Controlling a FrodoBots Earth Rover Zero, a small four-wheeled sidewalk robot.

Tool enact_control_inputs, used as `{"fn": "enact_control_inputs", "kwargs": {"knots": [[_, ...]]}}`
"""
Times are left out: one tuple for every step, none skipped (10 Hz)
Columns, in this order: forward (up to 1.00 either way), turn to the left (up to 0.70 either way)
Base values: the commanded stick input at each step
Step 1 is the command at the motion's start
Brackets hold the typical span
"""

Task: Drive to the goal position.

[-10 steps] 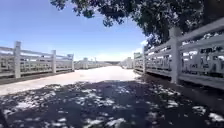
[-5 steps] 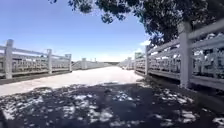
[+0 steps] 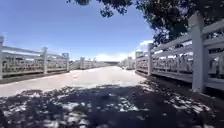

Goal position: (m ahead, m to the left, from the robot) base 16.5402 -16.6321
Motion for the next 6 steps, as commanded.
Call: {"fn": "enact_control_inputs", "kwargs": {"knots": [[0.70, 0.00], [0.70, 0.00], [0.70, 0.00], [0.70, 0.00], [0.70, 0.00], [0.70, 0.00]]}}
